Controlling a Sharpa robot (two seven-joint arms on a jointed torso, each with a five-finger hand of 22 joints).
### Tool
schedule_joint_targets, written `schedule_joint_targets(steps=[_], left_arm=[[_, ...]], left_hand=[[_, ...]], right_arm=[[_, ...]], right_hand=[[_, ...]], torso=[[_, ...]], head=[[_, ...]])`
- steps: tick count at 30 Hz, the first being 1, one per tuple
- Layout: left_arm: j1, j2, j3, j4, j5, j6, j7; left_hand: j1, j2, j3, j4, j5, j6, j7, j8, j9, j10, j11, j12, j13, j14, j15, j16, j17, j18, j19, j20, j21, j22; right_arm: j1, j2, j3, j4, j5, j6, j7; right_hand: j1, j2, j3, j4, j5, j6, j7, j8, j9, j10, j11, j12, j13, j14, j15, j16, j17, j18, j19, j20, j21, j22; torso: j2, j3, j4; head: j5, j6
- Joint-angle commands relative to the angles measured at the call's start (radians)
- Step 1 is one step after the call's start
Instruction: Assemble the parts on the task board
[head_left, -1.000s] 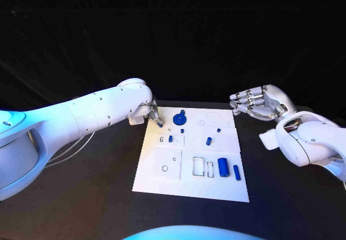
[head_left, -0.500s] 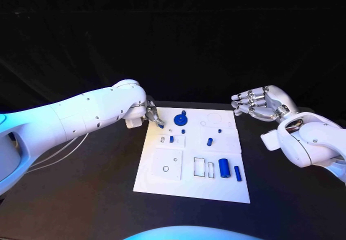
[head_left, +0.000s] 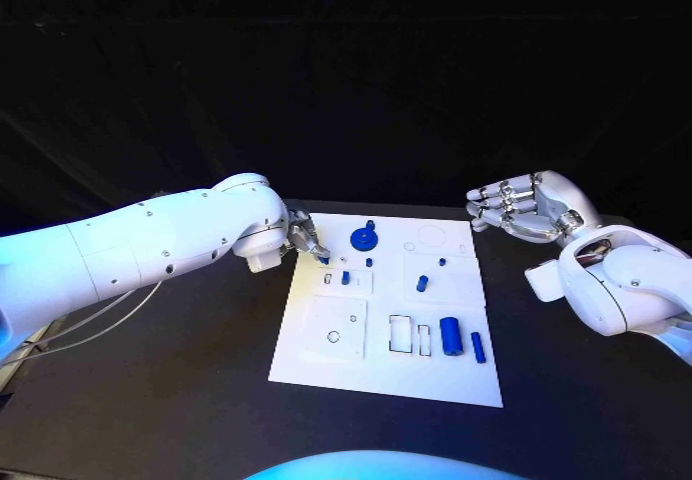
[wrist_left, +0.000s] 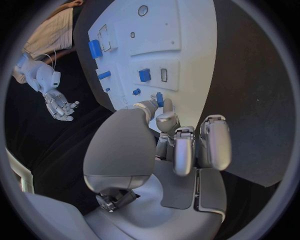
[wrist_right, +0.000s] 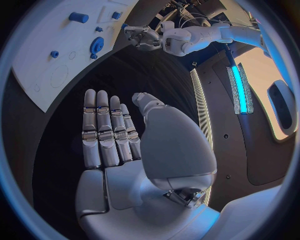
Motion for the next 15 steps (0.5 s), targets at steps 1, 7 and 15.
schedule_joint_targets(steps=[1, 7, 15], left_arm=[[-0.013, -0.009, 0.000, 0.028, -0.064, -0.077, 0.021], [-0.040, -0.016, -0.002, 0.051, -0.111, -0.096, 0.023], [-0.062, -0.014, -0.002, 0.070, -0.147, -0.091, 0.020]], left_hand=[[0.001, -0.010, 0.145, -0.137, 0.001, 0.009, -0.014, 0.005, 0.033, 0.010, 0.000, 0.006, 0.002, 0.106, -0.005, 0.003, 0.263, -0.003, 0.008, 0.001, 0.004, 0.048], [-0.002, -0.015, 0.153, -0.140, 0.001, 0.011, -0.015, 0.007, 0.034, 0.015, -0.001, 0.010, 0.007, 0.106, -0.005, 0.003, 0.263, -0.004, 0.011, 0.001, 0.006, 0.052], [-0.005, -0.023, 0.163, -0.144, 0.000, 0.014, -0.016, 0.010, 0.036, 0.022, -0.003, 0.017, 0.016, 0.106, -0.007, 0.003, 0.263, -0.006, 0.016, 0.000, 0.011, 0.060]], right_arm=[[-0.001, 0.000, 0.000, 0.000, -0.001, 0.007, 0.011], [-0.002, -0.001, 0.000, 0.000, 0.000, 0.007, 0.011], [-0.004, -0.001, 0.000, 0.001, 0.000, 0.008, 0.011]], right_hand=[[-0.008, 0.000, 0.002, -0.004, 0.005, -0.002, 0.002, -0.006, -0.001, -0.001, 0.007, -0.005, -0.001, -0.008, 0.000, -0.005, -0.001, 0.003, 0.000, 0.006, -0.004, -0.001], [-0.008, 0.000, 0.002, -0.004, 0.005, -0.002, 0.002, -0.006, -0.001, -0.001, 0.007, -0.005, -0.001, -0.008, 0.000, -0.005, -0.001, 0.003, 0.000, 0.006, -0.004, -0.001], [-0.010, 0.001, 0.003, -0.003, 0.006, -0.002, 0.003, -0.006, -0.001, -0.001, 0.007, -0.006, -0.001, -0.009, 0.000, -0.005, -0.002, 0.003, 0.001, 0.006, -0.005, -0.002]], torso=[[0.001, -0.0009, -0.0015], [0.001, -0.0021, -0.0027], [0.002, -0.0010, -0.0036]], head=[[0.004, 0.000], [0.005, -0.001], [0.006, -0.003]])
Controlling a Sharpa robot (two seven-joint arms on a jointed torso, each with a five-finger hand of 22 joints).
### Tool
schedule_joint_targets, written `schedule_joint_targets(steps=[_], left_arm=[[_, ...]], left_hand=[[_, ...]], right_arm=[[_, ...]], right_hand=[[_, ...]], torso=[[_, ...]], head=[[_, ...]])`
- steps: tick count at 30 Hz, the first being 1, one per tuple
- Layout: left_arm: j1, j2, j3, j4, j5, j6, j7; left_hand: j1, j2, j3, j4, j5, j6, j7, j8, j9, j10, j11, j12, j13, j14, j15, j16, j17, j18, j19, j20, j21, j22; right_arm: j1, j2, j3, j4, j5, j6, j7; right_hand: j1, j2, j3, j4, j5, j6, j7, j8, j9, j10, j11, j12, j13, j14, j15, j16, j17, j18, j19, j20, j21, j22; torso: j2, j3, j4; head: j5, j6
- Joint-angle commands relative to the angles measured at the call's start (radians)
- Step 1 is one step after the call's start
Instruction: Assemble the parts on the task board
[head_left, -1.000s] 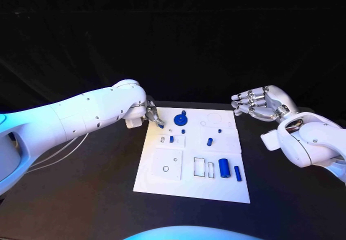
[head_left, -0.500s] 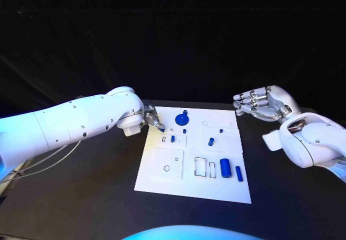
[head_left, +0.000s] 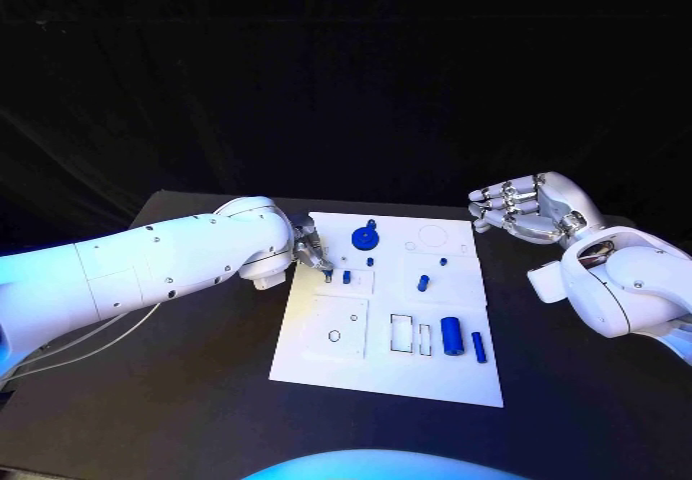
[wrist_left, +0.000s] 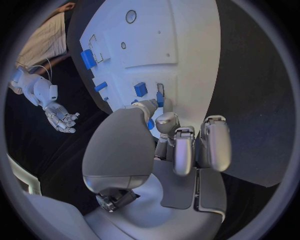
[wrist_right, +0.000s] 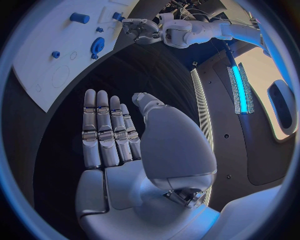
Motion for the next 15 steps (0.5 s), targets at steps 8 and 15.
schedule_joint_targets(steps=[8, 15], left_arm=[[-0.007, 0.002, 0.000, 0.020, -0.082, 0.037, -0.009], [-0.008, 0.003, 0.000, 0.025, -0.093, 0.073, -0.022]], left_hand=[[-0.004, -0.017, 0.150, -0.141, 0.002, 0.019, -0.018, 0.008, 0.021, 0.014, -0.002, 0.013, 0.010, 0.106, -0.008, 0.003, 0.263, -0.007, 0.014, -0.001, 0.011, 0.067], [-0.009, -0.027, 0.169, -0.147, 0.002, 0.023, -0.019, 0.010, 0.022, 0.020, -0.004, 0.018, 0.018, 0.106, -0.009, 0.003, 0.263, -0.009, 0.017, -0.002, 0.014, 0.073]], right_arm=[[-0.002, -0.001, 0.000, 0.002, -0.002, 0.007, 0.011], [-0.002, -0.002, 0.000, 0.003, -0.002, 0.007, 0.011]], right_hand=[[-0.010, 0.001, 0.003, -0.003, 0.006, -0.002, 0.003, -0.006, -0.001, -0.001, 0.007, -0.006, -0.001, -0.009, 0.000, -0.005, -0.001, 0.003, 0.001, 0.006, -0.005, -0.001], [-0.010, 0.001, 0.003, -0.003, 0.006, -0.002, 0.003, -0.006, -0.001, -0.001, 0.007, -0.006, -0.001, -0.009, 0.000, -0.005, -0.001, 0.003, 0.001, 0.006, -0.005, -0.001]], torso=[[0.001, 0.0008, -0.0009], [0.000, 0.0005, -0.0006]], head=[[0.001, -0.004], [0.001, -0.007]])
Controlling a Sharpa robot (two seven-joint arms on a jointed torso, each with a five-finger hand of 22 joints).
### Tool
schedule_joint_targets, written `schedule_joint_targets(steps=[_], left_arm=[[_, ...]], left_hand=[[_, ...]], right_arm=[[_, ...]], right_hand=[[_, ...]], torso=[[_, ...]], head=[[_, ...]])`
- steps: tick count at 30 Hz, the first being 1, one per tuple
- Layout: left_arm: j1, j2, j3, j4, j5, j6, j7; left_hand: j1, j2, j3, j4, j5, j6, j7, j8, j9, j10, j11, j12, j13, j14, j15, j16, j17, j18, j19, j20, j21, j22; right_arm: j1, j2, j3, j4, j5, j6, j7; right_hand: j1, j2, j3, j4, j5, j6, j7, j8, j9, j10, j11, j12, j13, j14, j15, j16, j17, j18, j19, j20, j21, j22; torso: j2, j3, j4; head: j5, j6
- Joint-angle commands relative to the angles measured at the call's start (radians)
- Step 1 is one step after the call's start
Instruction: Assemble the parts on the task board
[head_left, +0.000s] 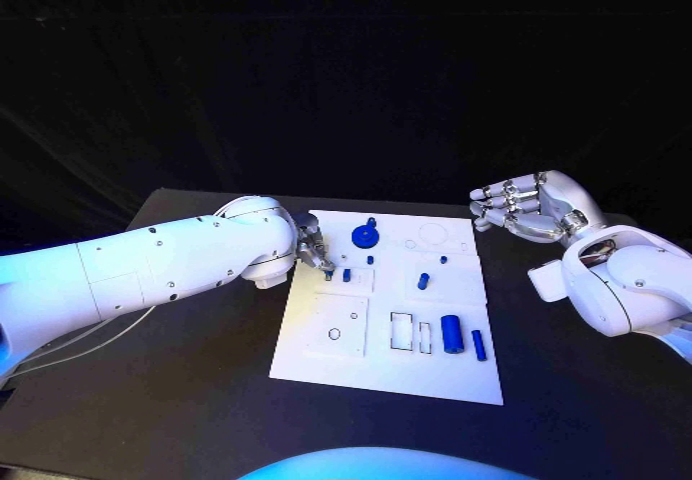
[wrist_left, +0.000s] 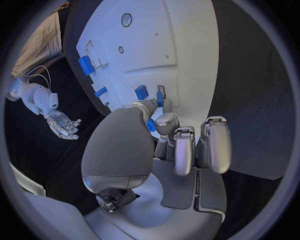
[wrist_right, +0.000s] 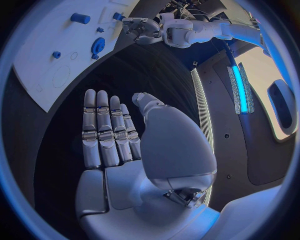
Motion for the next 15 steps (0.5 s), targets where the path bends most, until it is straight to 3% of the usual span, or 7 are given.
schedule_joint_targets(steps=[1, 15], left_arm=[[-0.004, 0.002, -0.002, 0.004, -0.026, 0.058, -0.017], [-0.004, -0.002, -0.002, 0.013, -0.037, 0.095, -0.031]], left_hand=[[0.001, -0.006, 0.151, -0.142, 0.006, 0.023, -0.019, 0.005, 0.002, 0.008, 0.001, 0.004, 0.002, 0.106, -0.009, 0.003, 0.263, -0.009, 0.007, 0.001, 0.004, 0.073], [-0.009, -0.020, 0.172, -0.148, 0.006, 0.029, -0.021, 0.008, 0.004, 0.019, 0.000, 0.017, 0.018, 0.106, -0.010, 0.003, 0.263, -0.010, 0.011, 0.000, 0.008, 0.080]], right_arm=[[-0.001, 0.000, 0.000, 0.001, -0.003, 0.007, 0.011], [-0.001, -0.001, 0.000, 0.002, -0.002, 0.008, 0.012]], right_hand=[[-0.010, 0.001, 0.003, -0.003, 0.006, -0.002, 0.003, -0.006, -0.001, -0.001, 0.007, -0.006, -0.001, -0.009, 0.000, -0.005, -0.001, 0.003, 0.001, 0.006, -0.005, -0.001], [-0.011, 0.001, 0.003, -0.003, 0.007, -0.002, 0.003, -0.006, -0.001, -0.001, 0.007, -0.006, -0.001, -0.009, 0.001, -0.005, -0.002, 0.003, 0.001, 0.006, -0.005, -0.002]], torso=[[-0.001, 0.0001, 0.0002], [-0.001, -0.0001, 0.0006]], head=[[-0.001, -0.002], [0.000, -0.005]])
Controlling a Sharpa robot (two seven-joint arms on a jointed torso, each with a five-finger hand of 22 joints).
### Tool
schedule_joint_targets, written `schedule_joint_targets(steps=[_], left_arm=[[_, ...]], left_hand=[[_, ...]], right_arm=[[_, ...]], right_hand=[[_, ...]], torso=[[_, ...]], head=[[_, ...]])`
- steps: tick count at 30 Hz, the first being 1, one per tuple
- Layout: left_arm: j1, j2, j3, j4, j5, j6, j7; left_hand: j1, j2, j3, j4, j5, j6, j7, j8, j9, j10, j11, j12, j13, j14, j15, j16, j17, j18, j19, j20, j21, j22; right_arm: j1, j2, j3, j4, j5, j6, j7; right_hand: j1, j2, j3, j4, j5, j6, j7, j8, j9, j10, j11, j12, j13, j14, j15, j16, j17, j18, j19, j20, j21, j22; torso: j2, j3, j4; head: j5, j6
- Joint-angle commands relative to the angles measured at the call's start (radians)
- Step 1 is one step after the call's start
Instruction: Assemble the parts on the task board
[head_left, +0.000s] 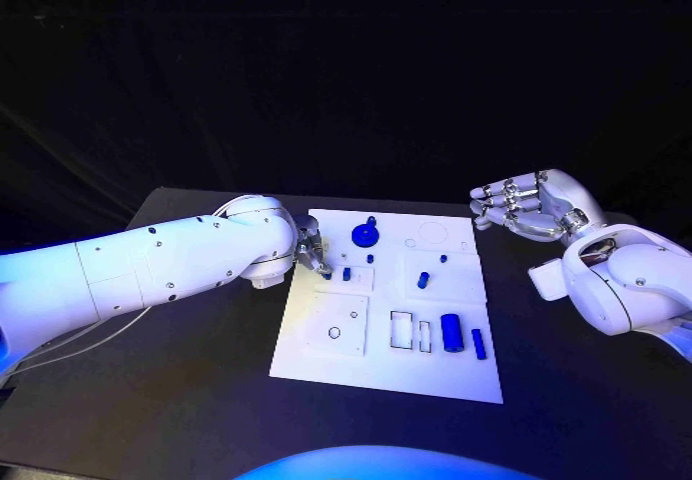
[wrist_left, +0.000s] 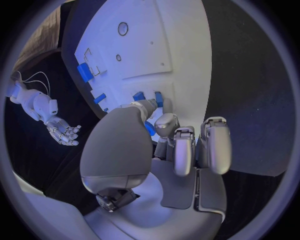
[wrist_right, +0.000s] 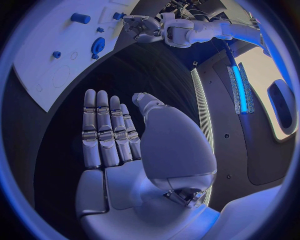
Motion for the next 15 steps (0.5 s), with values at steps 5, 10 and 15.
schedule_joint_targets(steps=[5, 10, 15], left_arm=[[-0.004, -0.001, -0.002, 0.007, -0.012, 0.046, -0.019], [-0.004, -0.002, -0.002, 0.009, -0.013, 0.047, -0.021], [-0.004, 0.001, -0.002, 0.009, -0.012, 0.045, -0.021]], left_hand=[[0.007, -0.004, 0.142, -0.135, 0.007, 0.029, -0.020, 0.004, -0.001, 0.009, -0.003, 0.007, 0.005, 0.102, -0.007, 0.003, 0.264, -0.011, 0.005, 0.000, 0.004, 0.081], [0.005, -0.005, 0.145, -0.135, 0.007, 0.030, -0.020, 0.004, 0.000, 0.010, -0.003, 0.008, 0.007, 0.102, -0.007, 0.003, 0.264, -0.011, 0.005, 0.000, 0.005, 0.082], [0.000, -0.007, 0.151, -0.135, 0.007, 0.032, -0.021, 0.005, 0.000, 0.014, -0.004, 0.012, 0.012, 0.102, -0.007, 0.003, 0.264, -0.011, 0.007, 0.000, 0.006, 0.084]], right_arm=[[-0.001, 0.000, 0.000, 0.001, -0.003, 0.008, 0.012], [-0.001, 0.000, 0.000, 0.001, -0.003, 0.008, 0.012], [-0.002, 0.000, 0.000, 0.001, -0.003, 0.008, 0.012]], right_hand=[[-0.011, 0.001, 0.003, -0.003, 0.003, -0.002, 0.003, -0.006, -0.001, -0.001, 0.007, -0.006, -0.001, -0.009, 0.001, -0.005, -0.001, 0.003, 0.001, 0.006, -0.005, -0.001], [-0.011, 0.001, 0.003, -0.003, 0.003, -0.002, 0.003, -0.006, -0.001, -0.001, 0.007, -0.006, -0.001, -0.009, 0.001, -0.005, -0.001, 0.003, 0.001, 0.006, -0.005, -0.001], [-0.011, 0.001, 0.003, -0.003, 0.003, -0.002, 0.003, -0.006, -0.001, -0.001, 0.007, -0.006, -0.001, -0.009, 0.001, -0.005, -0.001, 0.003, 0.001, 0.006, -0.005, -0.001]], torso=[[0.000, -0.0004, 0.0000], [0.000, 0.0003, -0.0004], [0.000, 0.0001, 0.0002]], head=[[0.000, -0.002], [0.001, -0.003], [0.001, -0.003]])
